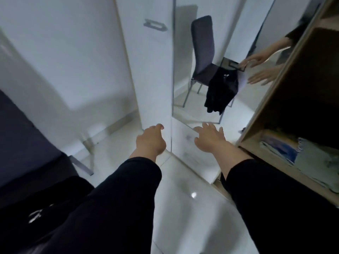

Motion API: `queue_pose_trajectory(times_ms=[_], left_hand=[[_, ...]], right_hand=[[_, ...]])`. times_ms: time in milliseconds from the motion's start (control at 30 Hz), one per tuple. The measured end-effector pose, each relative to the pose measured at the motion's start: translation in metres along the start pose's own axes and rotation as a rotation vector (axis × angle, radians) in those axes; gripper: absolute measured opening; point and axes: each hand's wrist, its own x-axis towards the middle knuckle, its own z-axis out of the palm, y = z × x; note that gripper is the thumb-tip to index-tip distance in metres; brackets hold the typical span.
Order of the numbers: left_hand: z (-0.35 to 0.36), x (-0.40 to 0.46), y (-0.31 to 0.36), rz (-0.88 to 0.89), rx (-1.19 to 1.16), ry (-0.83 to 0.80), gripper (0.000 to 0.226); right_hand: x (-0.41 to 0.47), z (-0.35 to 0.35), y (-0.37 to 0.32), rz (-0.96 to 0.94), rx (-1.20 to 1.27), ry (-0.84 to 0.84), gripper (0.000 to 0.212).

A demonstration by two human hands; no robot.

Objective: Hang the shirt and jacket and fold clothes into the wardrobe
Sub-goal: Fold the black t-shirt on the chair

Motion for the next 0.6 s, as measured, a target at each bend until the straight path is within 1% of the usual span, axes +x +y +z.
queue_pose_trajectory(times_ms=[133, 267, 400, 500, 600], left_hand=[[-0.032, -0.034, -0.105, -0.179, -0.042, 0.039, 0.058], [-0.058, -0.081, -0.213, -0.293, -0.035, 0.072, 0.054], [-0.075, -0.139, -0.326, -0.467, -0.046, 0.092, 0.055], [-0.079, -0.184, -0.397, -0.613, -0.077, 0.114, 0.054], [-0.074, -0.219, -0.449, -0.721, -0.128, 0.143, 0.050]], right_hand=[[-0.004, 0.013, -0.111, -0.170, -0.042, -0.005, 0.052], [-0.016, 0.038, -0.223, -0.296, -0.082, -0.034, 0.053], [-0.044, 0.072, -0.335, -0.464, -0.102, -0.081, 0.050], [-0.068, 0.098, -0.405, -0.604, -0.147, -0.120, 0.049], [-0.085, 0.125, -0.460, -0.700, -0.176, -0.174, 0.050]])
